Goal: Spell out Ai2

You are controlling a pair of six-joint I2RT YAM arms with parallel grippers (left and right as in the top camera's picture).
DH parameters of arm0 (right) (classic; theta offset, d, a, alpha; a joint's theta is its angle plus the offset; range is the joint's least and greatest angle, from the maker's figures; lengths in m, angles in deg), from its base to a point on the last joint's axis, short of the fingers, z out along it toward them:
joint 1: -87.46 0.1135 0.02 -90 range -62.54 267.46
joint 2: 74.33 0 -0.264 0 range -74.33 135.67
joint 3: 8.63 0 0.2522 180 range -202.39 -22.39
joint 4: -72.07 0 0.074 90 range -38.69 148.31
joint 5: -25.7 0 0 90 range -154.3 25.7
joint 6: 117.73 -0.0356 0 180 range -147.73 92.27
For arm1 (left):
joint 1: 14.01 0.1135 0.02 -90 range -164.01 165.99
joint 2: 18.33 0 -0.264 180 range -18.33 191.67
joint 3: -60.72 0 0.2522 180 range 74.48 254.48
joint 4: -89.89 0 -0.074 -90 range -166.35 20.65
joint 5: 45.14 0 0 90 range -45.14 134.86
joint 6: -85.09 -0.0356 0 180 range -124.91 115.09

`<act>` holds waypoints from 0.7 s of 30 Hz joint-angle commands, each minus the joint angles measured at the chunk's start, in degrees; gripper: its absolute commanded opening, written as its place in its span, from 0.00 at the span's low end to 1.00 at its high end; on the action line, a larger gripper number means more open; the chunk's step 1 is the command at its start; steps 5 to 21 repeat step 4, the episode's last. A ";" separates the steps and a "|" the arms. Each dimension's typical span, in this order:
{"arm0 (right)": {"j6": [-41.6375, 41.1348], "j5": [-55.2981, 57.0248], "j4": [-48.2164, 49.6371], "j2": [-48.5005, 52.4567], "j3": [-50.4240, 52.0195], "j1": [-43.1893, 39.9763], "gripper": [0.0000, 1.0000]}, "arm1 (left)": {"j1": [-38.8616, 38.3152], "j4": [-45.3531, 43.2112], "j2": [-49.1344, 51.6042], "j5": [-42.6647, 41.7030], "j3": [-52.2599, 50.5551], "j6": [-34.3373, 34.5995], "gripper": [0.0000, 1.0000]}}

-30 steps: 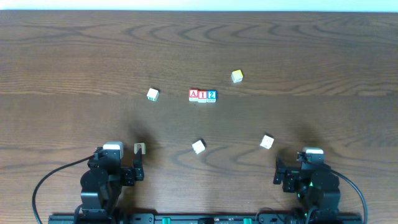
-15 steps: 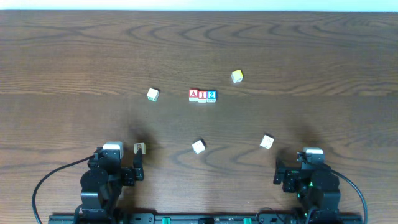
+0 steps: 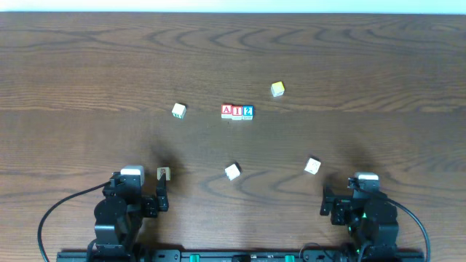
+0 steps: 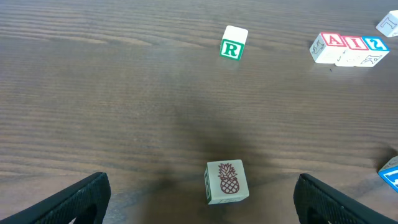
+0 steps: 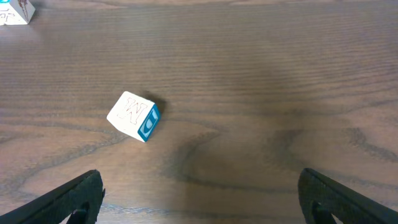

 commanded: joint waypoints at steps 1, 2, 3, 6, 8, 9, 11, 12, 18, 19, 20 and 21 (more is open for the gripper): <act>0.68 -0.42 -0.15 -0.57 0.70 -0.52 0.99 | 0.24 0.00 -0.37 0.87 -0.37 -0.39 0.95; 0.68 -0.42 -0.17 -0.57 0.70 -0.52 0.99 | 0.24 0.00 -0.37 0.87 -0.37 -0.39 0.95; 0.68 -0.42 -0.17 -0.57 0.70 -0.52 0.99 | 0.24 0.02 -0.37 0.87 -0.37 -0.39 0.95; 0.68 -0.42 -0.17 -0.57 0.70 -0.52 0.99 | 0.24 0.02 -0.37 0.87 -0.37 -0.39 0.95; 0.68 -0.42 -0.17 -0.57 0.70 -0.52 0.99 | 0.24 0.02 -0.37 0.87 -0.37 -0.39 0.95; 0.68 -0.42 -0.17 -0.57 0.70 -0.52 0.99 | 0.24 0.02 -0.37 0.87 -0.37 -0.39 0.95; 0.68 -0.42 -0.17 -0.57 0.70 -0.52 0.99 | 0.24 0.02 -0.37 0.87 -0.37 -0.39 0.95; 0.68 -0.42 -0.17 -0.57 0.70 -0.52 0.99 | 0.24 0.02 -0.37 0.87 -0.37 -0.39 0.95; 0.68 -0.42 -0.17 -0.57 0.70 -0.52 0.99 | 0.24 0.02 -0.37 0.87 -0.37 -0.39 0.95; 0.68 -0.42 -0.17 -0.57 0.70 -0.52 0.99 | 0.24 0.02 -0.37 0.87 -0.37 -0.39 0.95; 0.68 -0.42 -0.17 -0.57 0.70 -0.52 0.99 | 0.24 0.02 -0.37 0.87 -0.37 -0.39 0.95; 0.68 -0.42 -0.17 -0.57 0.70 -0.52 0.99 | 0.24 0.02 -0.37 0.87 -0.37 -0.39 0.95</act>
